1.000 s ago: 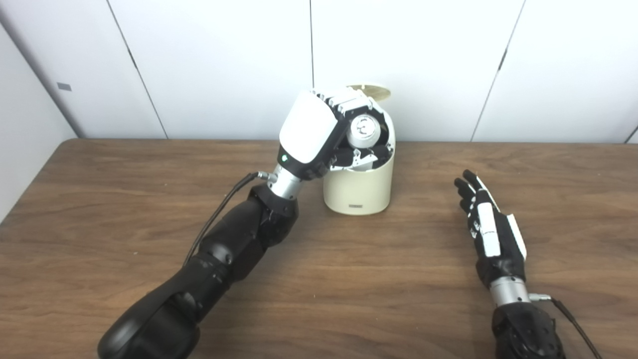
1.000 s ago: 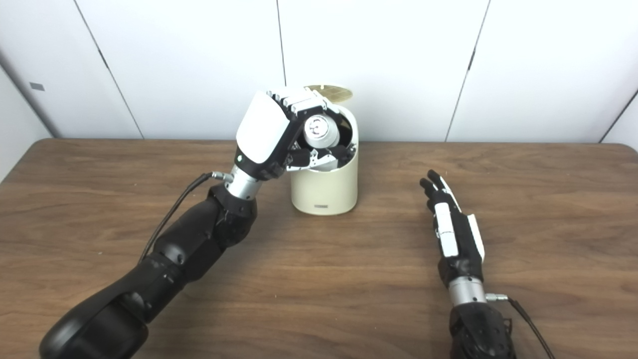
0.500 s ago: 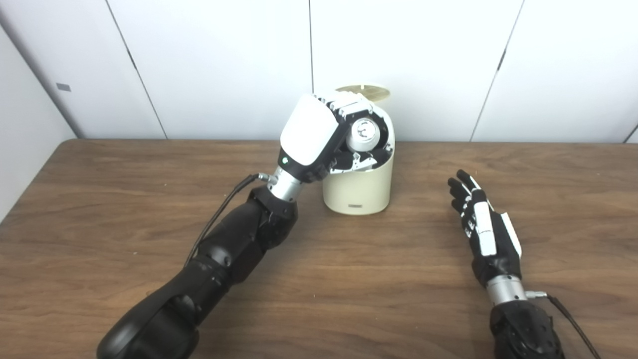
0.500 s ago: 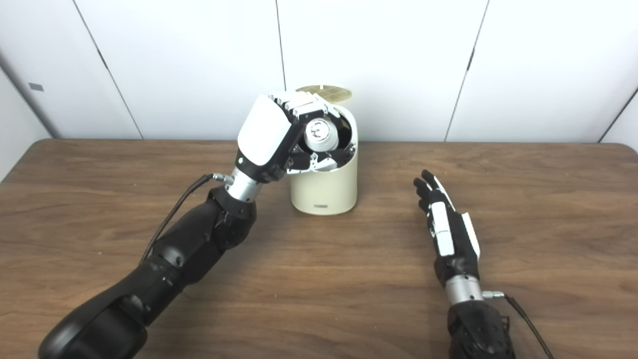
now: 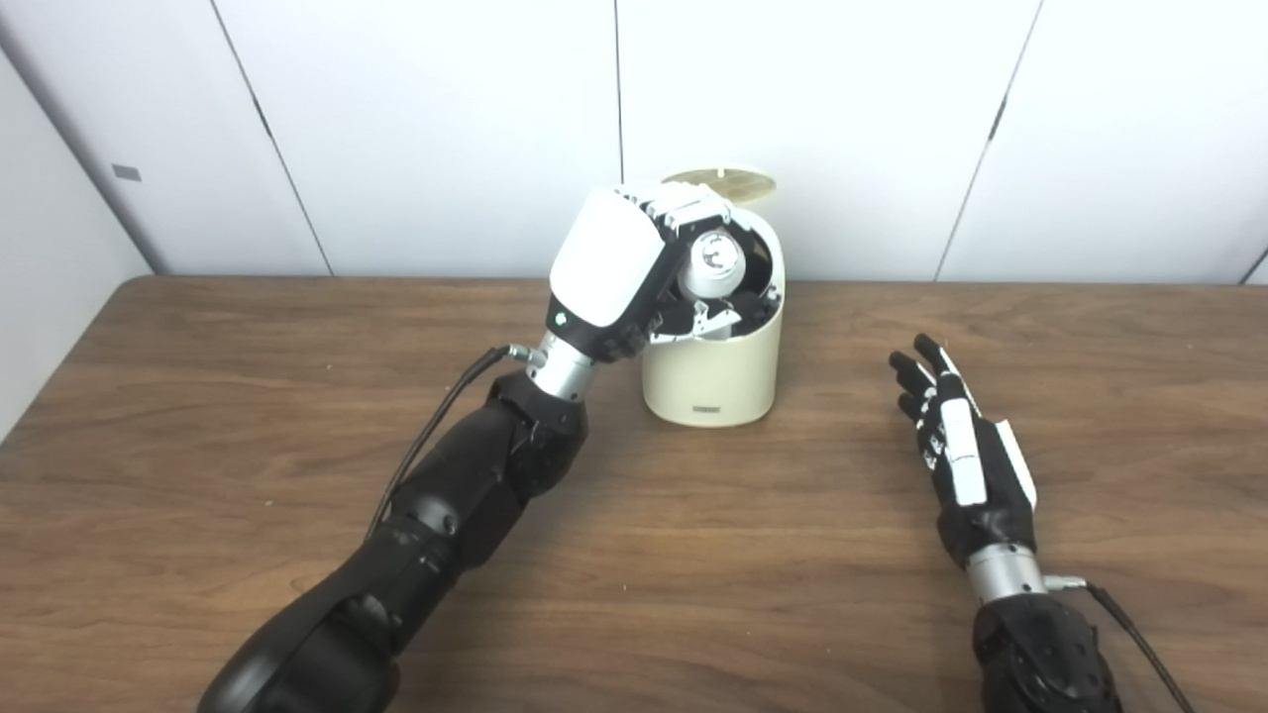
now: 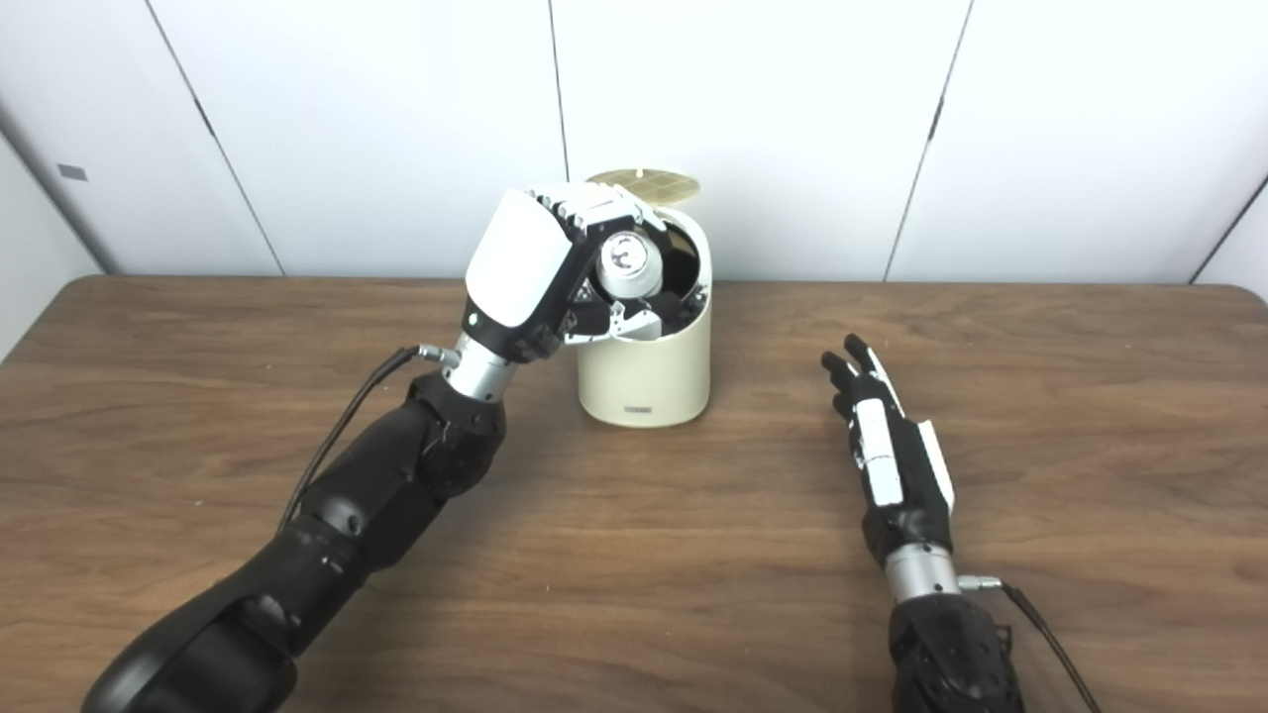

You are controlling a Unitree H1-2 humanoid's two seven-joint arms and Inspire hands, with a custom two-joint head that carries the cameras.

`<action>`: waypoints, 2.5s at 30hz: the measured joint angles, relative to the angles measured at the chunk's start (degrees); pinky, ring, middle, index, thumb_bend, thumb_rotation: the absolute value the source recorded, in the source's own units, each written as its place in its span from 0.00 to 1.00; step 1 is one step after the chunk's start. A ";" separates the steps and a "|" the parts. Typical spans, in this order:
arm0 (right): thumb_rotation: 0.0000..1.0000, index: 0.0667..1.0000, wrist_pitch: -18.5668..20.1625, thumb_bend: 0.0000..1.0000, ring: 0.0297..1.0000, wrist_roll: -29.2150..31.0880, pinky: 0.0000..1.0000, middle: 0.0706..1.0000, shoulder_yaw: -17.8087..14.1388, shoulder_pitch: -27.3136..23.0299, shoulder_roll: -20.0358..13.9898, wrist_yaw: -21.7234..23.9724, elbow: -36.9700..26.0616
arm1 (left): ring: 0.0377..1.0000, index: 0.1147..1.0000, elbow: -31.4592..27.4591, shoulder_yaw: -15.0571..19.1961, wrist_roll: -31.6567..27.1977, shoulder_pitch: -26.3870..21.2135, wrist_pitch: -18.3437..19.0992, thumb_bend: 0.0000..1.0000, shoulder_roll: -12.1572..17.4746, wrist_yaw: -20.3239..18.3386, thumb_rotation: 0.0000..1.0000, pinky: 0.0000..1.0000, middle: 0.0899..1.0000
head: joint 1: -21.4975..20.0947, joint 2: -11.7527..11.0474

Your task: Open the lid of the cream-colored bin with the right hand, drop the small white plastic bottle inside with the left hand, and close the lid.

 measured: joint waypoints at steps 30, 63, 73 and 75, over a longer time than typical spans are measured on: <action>0.95 1.00 -0.35 0.58 0.94 -1.06 0.94 0.89 0.14 -0.10 -0.09 0.00 0.01 | 0.65 0.59 -0.98 1.95 0.24 0.04 1.17 0.92 -0.08 -6.21 0.00 0.54 0.66 | -0.35 0.44; 0.95 1.00 -0.32 0.58 0.94 -1.09 0.95 0.89 0.09 -0.13 -0.23 -0.02 0.10 | 0.41 0.44 -0.96 0.14 -2.65 0.52 -0.05 0.48 0.02 2.99 0.00 0.35 0.43 | -0.44 0.62; 0.94 1.00 -0.33 0.59 0.95 -0.74 0.96 0.89 -0.05 -0.53 -0.26 0.02 0.66 | 0.40 0.39 -5.12 -0.30 -8.61 0.82 -0.12 0.48 1.76 2.76 0.00 0.35 0.44 | -0.35 0.35; 0.93 1.00 -0.33 0.59 0.94 -0.67 0.96 0.89 -0.11 -0.54 -0.26 0.02 0.68 | 0.41 0.39 -6.13 0.66 -9.85 1.27 -0.12 0.48 1.83 2.33 0.00 0.35 0.44 | -0.35 0.35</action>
